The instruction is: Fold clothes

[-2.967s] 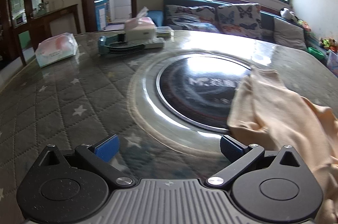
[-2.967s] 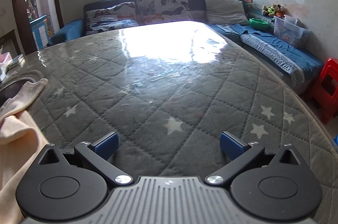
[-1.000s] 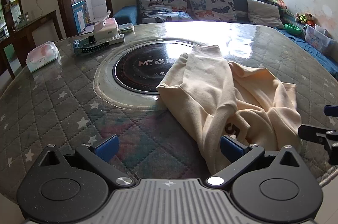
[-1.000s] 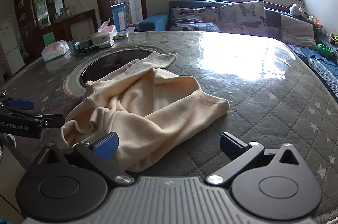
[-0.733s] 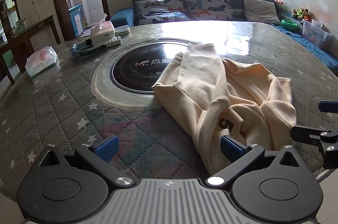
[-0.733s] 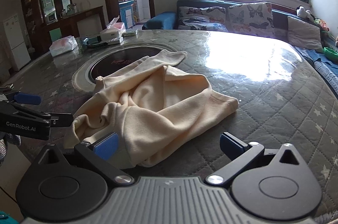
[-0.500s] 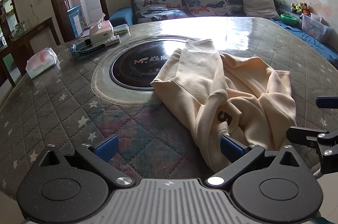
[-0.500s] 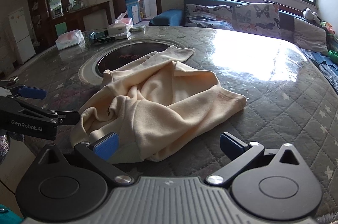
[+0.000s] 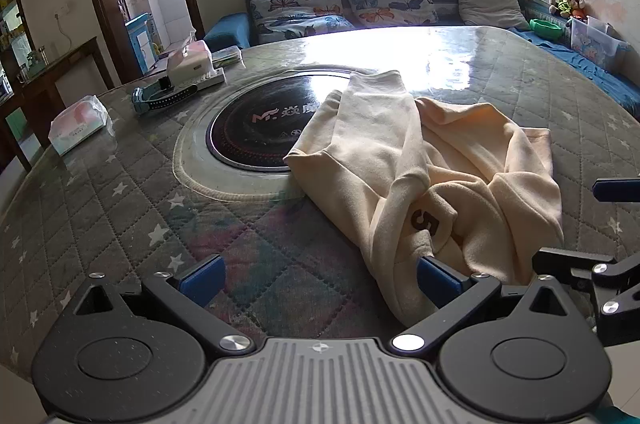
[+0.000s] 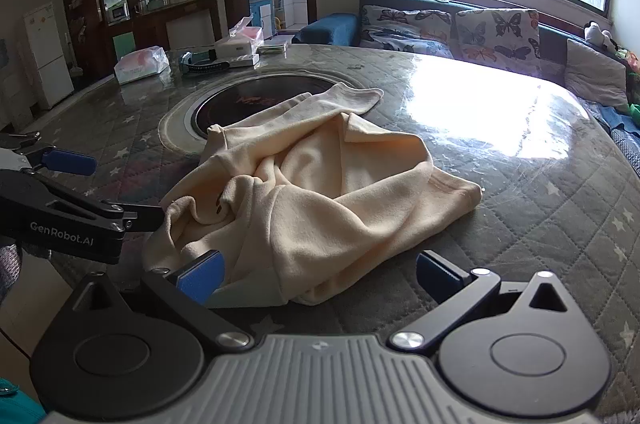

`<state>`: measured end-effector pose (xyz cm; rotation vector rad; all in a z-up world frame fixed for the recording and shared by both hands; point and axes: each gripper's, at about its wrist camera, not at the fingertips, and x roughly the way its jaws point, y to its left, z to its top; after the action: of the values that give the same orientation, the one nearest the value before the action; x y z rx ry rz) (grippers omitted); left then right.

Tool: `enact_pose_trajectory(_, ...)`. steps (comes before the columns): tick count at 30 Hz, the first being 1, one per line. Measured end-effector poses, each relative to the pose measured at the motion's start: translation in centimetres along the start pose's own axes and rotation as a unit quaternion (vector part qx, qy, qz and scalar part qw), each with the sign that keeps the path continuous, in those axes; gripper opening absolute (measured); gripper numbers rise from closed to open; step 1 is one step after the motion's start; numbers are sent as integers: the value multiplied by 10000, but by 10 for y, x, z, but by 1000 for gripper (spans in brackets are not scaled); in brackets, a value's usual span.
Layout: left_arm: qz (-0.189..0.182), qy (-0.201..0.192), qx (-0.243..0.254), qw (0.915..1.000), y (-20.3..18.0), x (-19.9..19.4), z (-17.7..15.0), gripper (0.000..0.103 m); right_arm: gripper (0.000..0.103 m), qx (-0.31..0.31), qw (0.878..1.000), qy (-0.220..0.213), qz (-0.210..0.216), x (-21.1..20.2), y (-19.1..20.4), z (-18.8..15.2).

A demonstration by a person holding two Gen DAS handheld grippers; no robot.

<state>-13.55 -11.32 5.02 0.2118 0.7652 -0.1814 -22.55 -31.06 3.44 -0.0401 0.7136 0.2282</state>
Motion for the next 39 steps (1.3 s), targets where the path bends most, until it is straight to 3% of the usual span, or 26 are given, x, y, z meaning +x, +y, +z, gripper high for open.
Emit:
enact_pose_trajectory(17,-53,-300,52,9995,2,9,38,103,103,-71,9997,-181,-180,7,-14,24)
enact_pose_trajectory(28,-530,-535,471,9961,-21,37,71,103,101,92,9986,-176,-493,43,-52,52)
enact_pose_trajectory(33,-998,-542,607,9917,-30,52,81,102,92,292,9973,-57,-670,65,-76,62)
enact_pose_trajectory(36,-1099,-495,721,9901,-36,64,85,98,88,471,9971,25,-593,77,-89,67)
enact_pose_trajectory(39,-1131,-383,775,9898,-37,73,85,84,81,482,9974,78,-523,86,-93,71)
